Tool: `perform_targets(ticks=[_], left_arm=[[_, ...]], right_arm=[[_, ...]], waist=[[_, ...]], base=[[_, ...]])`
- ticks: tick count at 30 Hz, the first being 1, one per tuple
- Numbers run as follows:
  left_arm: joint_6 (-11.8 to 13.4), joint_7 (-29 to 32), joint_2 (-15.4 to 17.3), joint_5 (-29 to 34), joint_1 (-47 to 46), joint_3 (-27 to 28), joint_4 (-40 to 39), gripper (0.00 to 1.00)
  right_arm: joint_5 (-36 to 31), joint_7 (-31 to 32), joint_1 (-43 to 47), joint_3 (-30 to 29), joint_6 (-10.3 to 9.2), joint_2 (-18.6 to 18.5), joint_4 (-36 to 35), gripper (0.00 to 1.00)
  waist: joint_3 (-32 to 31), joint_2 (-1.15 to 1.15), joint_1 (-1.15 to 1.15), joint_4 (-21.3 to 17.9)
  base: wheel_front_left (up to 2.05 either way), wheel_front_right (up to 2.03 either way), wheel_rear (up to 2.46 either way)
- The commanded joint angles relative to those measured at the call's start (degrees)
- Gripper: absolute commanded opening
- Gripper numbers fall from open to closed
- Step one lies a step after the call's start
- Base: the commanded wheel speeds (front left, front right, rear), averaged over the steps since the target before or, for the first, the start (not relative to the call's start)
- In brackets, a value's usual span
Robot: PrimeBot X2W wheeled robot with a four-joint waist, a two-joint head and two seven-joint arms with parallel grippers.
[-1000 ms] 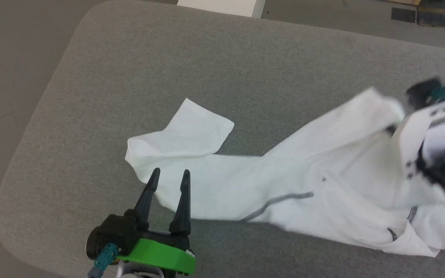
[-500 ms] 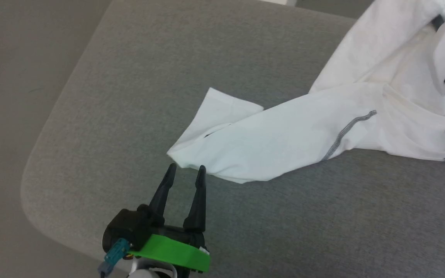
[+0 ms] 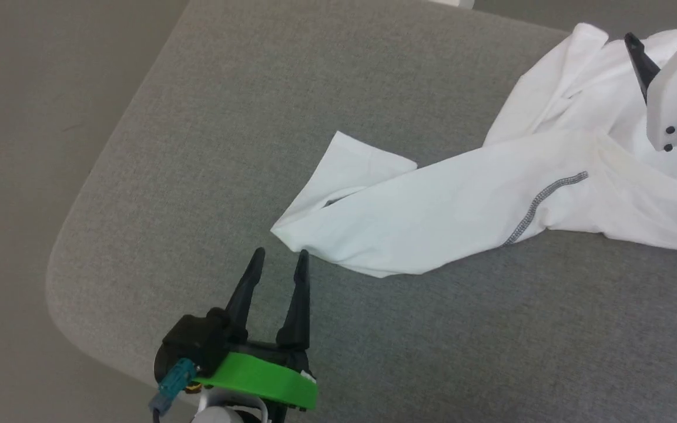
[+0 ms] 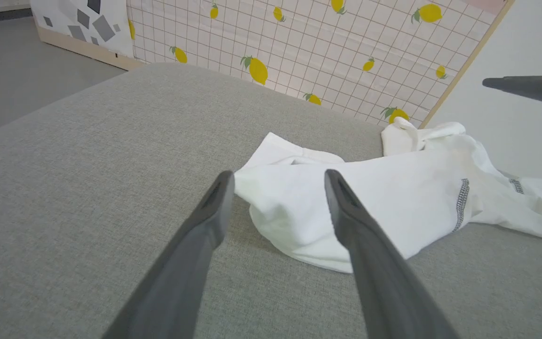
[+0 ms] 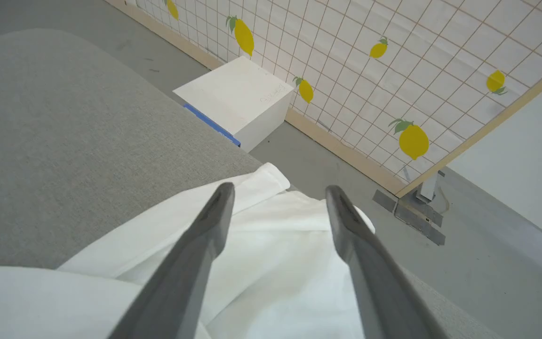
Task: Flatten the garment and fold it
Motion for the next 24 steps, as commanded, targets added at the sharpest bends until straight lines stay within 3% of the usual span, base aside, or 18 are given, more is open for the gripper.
perform_targets(ticks=[1, 5, 10, 16, 20, 24], left_arm=[[-0.2, -0.2, -0.2, 1.3, 0.4, 0.5, 0.2, 1.00], [-0.7, -0.2, -0.2, 2.8, 1.7, 1.6, 0.1, 1.00], [-1.3, -0.2, 0.0, 4.1, 3.8, 3.4, -0.6, 1.00], [-1.7, -0.2, 0.4, 4.7, 5.4, 5.0, -1.1, 1.00], [-1.7, -0.2, 0.8, 5.0, 6.4, 5.8, -1.2, 1.00], [-1.6, -0.2, 1.7, 5.5, 6.0, 6.5, -1.3, 1.00]], right_arm=[[1.4, -0.9, 2.3, -1.2, -0.10, 0.5, -1.2, 1.00], [4.2, -2.0, 10.0, -5.6, -0.10, 1.4, -7.9, 1.00], [2.0, -6.7, 28.2, -15.3, -0.10, 5.5, -25.0, 1.00], [-5.1, -14.5, 49.3, -26.6, -0.10, 20.2, -41.4, 1.00], [-6.9, -19.6, 57.4, -28.5, -0.10, 23.5, -45.1, 1.00], [-1.4, -23.3, 60.7, -27.6, -0.10, 23.6, -41.5, 1.00]], waist=[[-4.4, 0.00, 0.00, -4.3], [-6.9, 0.00, 0.00, -7.1], [-8.9, 0.00, 0.00, -11.1], [-9.0, 0.00, 0.00, -15.0], [-9.1, 0.00, 0.00, -17.9], [-9.0, 0.00, 0.00, -20.4]], base=[[0.00, 0.00, 0.00], [0.00, 0.00, 0.00], [0.00, 0.00, 0.00], [0.00, 0.00, 0.00], [0.00, 0.00, 0.00], [0.00, 0.00, 0.00]])
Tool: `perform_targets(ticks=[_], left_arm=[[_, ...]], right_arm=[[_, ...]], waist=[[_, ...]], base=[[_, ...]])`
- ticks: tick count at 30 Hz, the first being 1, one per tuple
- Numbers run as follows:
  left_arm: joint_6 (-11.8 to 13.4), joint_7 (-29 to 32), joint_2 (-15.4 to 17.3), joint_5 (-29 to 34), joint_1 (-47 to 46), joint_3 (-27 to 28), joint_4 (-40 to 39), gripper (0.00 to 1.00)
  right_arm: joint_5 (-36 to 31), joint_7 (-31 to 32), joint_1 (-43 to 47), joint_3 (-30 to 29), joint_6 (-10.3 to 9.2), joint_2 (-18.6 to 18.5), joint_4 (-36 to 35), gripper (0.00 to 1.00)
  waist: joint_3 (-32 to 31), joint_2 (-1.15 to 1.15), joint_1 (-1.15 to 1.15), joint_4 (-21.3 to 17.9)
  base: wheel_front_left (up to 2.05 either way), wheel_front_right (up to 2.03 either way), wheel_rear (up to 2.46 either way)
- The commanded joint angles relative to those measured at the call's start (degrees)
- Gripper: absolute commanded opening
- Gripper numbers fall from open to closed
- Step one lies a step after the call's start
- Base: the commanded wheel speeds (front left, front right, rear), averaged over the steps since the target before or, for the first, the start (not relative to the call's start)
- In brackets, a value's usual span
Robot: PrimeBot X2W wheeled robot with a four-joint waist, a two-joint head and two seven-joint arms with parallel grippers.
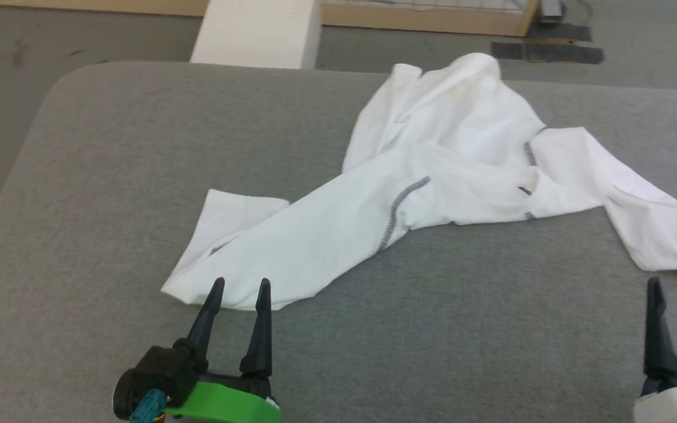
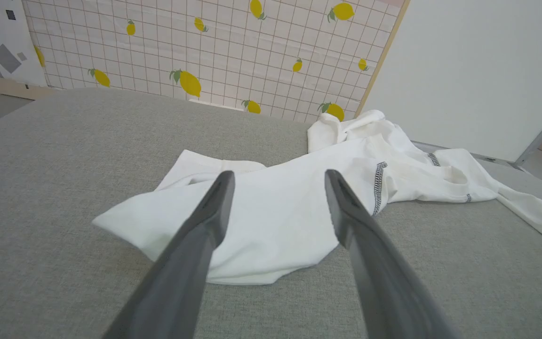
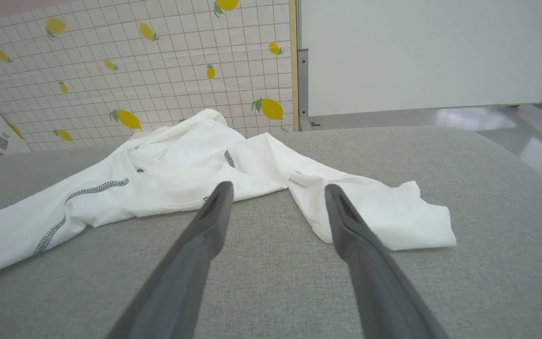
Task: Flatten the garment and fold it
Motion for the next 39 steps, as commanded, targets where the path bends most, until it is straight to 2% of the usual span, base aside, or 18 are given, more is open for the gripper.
perform_targets(ticks=[1, 4, 8, 13, 17, 24, 31, 32, 33, 34, 39], left_arm=[[0.0, 0.1, 1.0, 0.6, -0.6, 0.3, -0.3, 1.00], [-0.4, 2.4, 2.7, 1.9, -3.6, -0.1, -0.5, 1.00], [-2.0, 8.5, 5.3, 3.9, -11.0, -1.3, 0.4, 1.00], [-5.0, 20.9, 8.1, 4.6, -21.7, -4.8, 6.4, 1.00], [-6.3, 29.0, 9.8, 3.4, -28.3, -7.4, 12.3, 1.00], [-7.0, 34.8, 11.0, -1.2, -36.5, -10.2, 24.7, 1.00], [-7.1, 32.9, 11.3, -3.1, -40.4, -11.9, 31.5, 1.00], [-7.1, 32.1, 11.2, -3.2, -40.7, -11.9, 31.9, 0.91], [-7.1, 31.1, 11.1, -3.3, -41.0, -11.9, 32.4, 0.33], [-7.1, 30.3, 11.1, -3.2, -41.3, -12.0, 32.8, 0.00], [-7.1, 28.1, 10.7, -4.7, -41.7, -13.1, 35.6, 0.00]], right_arm=[[1.1, -1.3, 0.5, 1.0, -0.08, 0.0, 1.0, 1.00], [1.7, -2.9, 0.2, 2.3, -0.08, 0.0, 2.5, 1.00], [2.0, -3.8, -0.7, 3.1, -0.08, 0.0, 3.5, 1.00], [2.3, -4.0, -1.1, 3.7, -0.08, 0.0, 4.1, 1.00], [2.4, -4.0, -1.6, 4.6, -0.08, 0.0, 4.2, 1.00], [1.7, -3.3, -2.6, 5.5, -0.08, 0.0, 3.7, 1.00], [1.1, -2.4, -2.8, 5.4, -0.08, 0.0, 2.8, 1.00], [1.0, -2.3, -2.8, 5.4, -0.08, 0.0, 2.7, 1.00], [0.9, -2.2, -2.8, 5.3, -0.08, 0.0, 2.6, 1.00], [0.9, -2.1, -2.8, 5.3, -0.08, 0.0, 2.5, 1.00], [0.5, -1.4, -3.0, 5.4, -0.08, 0.0, 2.0, 1.00]], waist=[[-0.6, 0.00, 0.00, -3.5], [-0.3, 0.00, 0.00, -4.7], [0.5, 0.00, 0.00, -5.5], [2.0, 0.00, 0.00, -6.0], [3.3, 0.00, 0.00, -6.8], [5.8, 0.00, 0.00, -8.3], [6.5, 0.00, 0.00, -8.5], [6.5, 0.00, 0.00, -8.5], [6.5, 0.00, 0.00, -8.3], [6.5, 0.00, 0.00, -8.2], [6.2, 0.00, 0.00, -7.8]], base=[[0.00, 0.00, 0.00], [0.00, 0.00, 0.00], [0.00, 0.00, 0.00], [0.00, 0.00, 0.00], [0.00, 0.00, 0.00], [0.00, 0.00, 0.00], [0.00, 0.00, 0.00], [0.00, 0.00, 0.00], [0.00, 0.00, 0.00], [0.00, 0.00, 0.00], [0.00, 0.00, 0.00]])
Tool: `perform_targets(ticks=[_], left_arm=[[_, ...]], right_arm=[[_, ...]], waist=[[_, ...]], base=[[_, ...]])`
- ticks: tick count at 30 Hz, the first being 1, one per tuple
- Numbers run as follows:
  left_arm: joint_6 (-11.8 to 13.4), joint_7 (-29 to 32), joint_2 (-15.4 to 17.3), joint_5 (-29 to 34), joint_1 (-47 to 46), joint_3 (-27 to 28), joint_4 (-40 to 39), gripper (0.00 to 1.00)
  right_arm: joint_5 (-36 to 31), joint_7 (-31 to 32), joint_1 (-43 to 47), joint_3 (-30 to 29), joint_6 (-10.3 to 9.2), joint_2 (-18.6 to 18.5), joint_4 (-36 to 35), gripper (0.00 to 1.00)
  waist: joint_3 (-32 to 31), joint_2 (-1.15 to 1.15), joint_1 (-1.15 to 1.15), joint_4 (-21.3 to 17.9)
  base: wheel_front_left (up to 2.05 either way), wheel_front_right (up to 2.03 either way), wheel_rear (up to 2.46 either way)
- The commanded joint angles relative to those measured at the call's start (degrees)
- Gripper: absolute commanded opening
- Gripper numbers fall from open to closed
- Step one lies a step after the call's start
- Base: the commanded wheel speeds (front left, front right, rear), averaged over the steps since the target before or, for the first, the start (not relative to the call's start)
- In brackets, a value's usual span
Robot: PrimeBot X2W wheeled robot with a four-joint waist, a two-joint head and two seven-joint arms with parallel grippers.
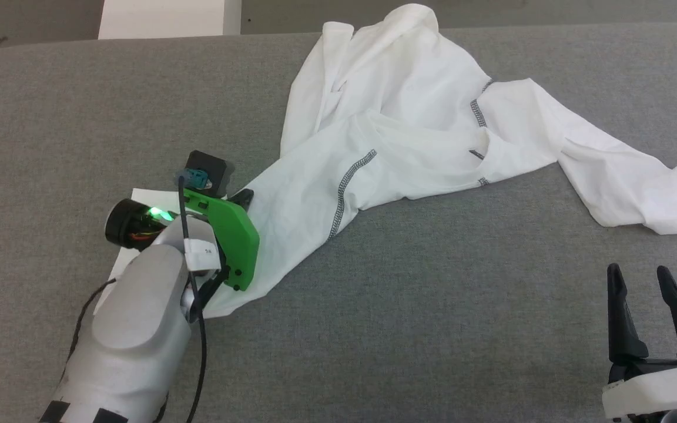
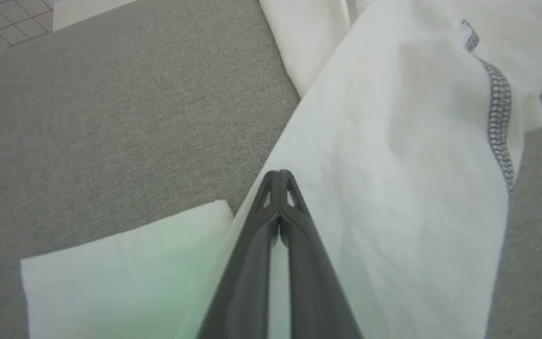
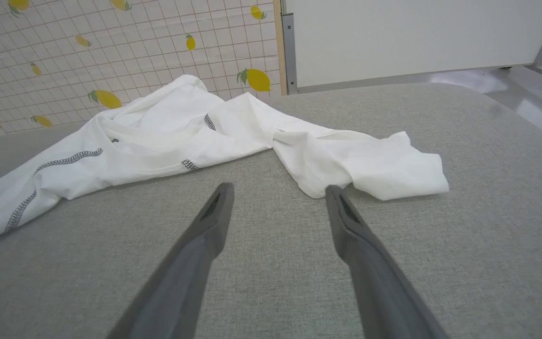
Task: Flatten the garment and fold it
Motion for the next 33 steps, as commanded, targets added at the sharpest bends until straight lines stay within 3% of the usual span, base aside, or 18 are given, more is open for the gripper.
perform_targets(ticks=[1, 6, 7, 8, 23, 24, 25, 26, 33], left_arm=[[-0.4, -0.7, -0.1, -1.2, -0.9, -0.4, 0.8, 0.00], [-0.4, -2.7, -0.3, -3.0, -1.7, -0.6, 1.9, 0.00], [-0.3, -3.5, -0.5, -3.1, -1.9, -0.4, 1.9, 0.84], [-0.3, -3.9, -0.4, -3.0, -2.1, -0.4, 2.0, 1.00], [-0.4, 6.1, 0.7, -7.0, -4.5, -3.0, 5.3, 1.00], [-0.4, 6.2, 0.6, -7.2, -4.6, -3.3, 5.3, 0.91], [-0.4, 5.8, 0.5, -7.3, -4.7, -3.6, 5.1, 0.26], [-0.4, 5.4, 0.4, -7.4, -4.7, -3.8, 5.0, 0.00], [-0.4, 2.6, 1.0, -8.5, -4.9, -6.7, 3.8, 0.00]], right_arm=[[-0.3, 0.2, -0.8, 0.0, -0.08, 0.0, -0.4, 1.00], [-0.7, 0.6, -0.6, -0.2, -0.08, 0.0, -0.9, 1.00], [-0.7, 0.7, -0.5, -0.1, -0.08, 0.0, -1.0, 1.00], [-0.8, 0.9, -0.4, 0.0, -0.08, 0.0, -1.0, 1.00], [-1.5, 2.5, 0.4, 1.4, -0.08, 0.0, -1.9, 1.00], [-1.5, 2.5, 0.4, 1.4, -0.08, 0.0, -2.0, 1.00], [-1.5, 2.6, 0.5, 1.4, -0.08, 0.0, -2.0, 1.00], [-1.5, 2.6, 0.5, 1.4, -0.08, 0.0, -2.1, 1.00], [-1.5, 2.9, 0.7, 1.2, -0.08, 0.0, -2.4, 1.00]], waist=[[-0.2, 0.00, 0.00, 0.3], [-0.6, 0.00, 0.00, 1.1], [-0.6, 0.00, 0.00, 1.2], [-0.7, 0.00, 0.00, 1.4], [-0.3, 0.00, 0.00, -0.2], [-0.3, 0.00, 0.00, -0.3], [-0.2, 0.00, 0.00, -0.4], [-0.3, 0.00, 0.00, -0.5], [-0.9, 0.00, 0.00, 0.0]], base=[[0.00, 0.00, 0.00], [0.00, 0.00, 0.00], [0.00, 0.00, 0.00], [0.00, 0.00, 0.00], [0.00, 0.00, 0.00], [0.00, 0.00, 0.00], [0.00, 0.00, 0.00], [0.00, 0.00, 0.00], [0.00, 0.00, 0.00]])
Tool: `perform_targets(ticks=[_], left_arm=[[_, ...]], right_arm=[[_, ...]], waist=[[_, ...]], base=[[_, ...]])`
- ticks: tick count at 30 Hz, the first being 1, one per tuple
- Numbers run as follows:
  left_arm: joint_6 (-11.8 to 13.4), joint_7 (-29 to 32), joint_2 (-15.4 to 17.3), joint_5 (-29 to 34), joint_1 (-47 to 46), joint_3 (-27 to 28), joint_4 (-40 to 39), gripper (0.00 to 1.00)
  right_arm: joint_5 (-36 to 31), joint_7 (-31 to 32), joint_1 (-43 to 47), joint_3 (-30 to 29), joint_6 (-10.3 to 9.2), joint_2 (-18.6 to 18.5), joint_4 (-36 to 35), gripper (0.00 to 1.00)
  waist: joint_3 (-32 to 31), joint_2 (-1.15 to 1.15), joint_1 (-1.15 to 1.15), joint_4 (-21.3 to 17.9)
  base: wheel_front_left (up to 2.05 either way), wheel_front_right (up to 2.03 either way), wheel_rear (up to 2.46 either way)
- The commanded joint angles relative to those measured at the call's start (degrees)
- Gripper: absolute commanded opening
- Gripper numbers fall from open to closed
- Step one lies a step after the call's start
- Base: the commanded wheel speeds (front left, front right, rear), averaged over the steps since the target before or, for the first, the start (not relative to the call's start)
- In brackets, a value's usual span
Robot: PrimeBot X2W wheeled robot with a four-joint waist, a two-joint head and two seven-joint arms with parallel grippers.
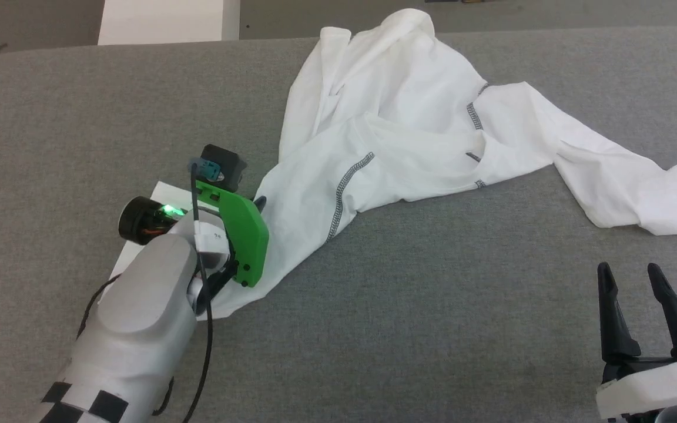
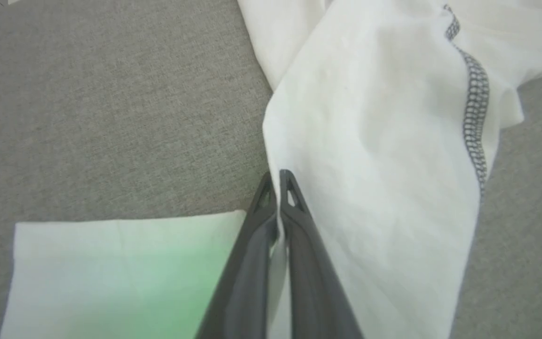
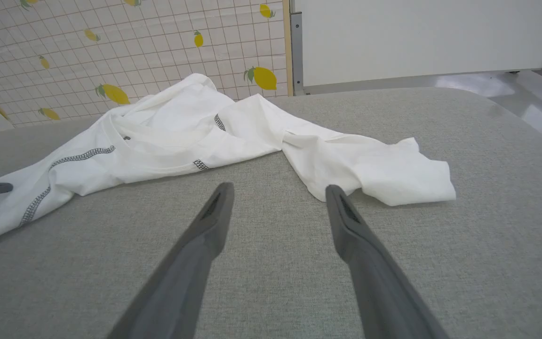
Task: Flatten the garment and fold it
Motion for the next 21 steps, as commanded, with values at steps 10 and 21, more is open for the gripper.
perform_targets(ticks=[10, 21], left_arm=[[1.0, -12.9, 1.4, 3.7, -1.8, -1.6, -6.1, 0.00], [1.3, -15.6, 6.9, -3.8, 23.9, -4.1, -37.8, 0.00]], right_arm=[[-0.3, 0.2, 0.6, 0.1, -0.08, 0.0, -0.2, 1.00], [1.2, -0.6, 2.9, 0.0, -0.08, 0.0, 2.0, 1.00]], waist=[[-1.6, 0.00, 0.00, 2.1], [-6.7, 0.00, 0.00, 3.1]], base=[[0.00, 0.00, 0.00], [0.00, 0.00, 0.00]])
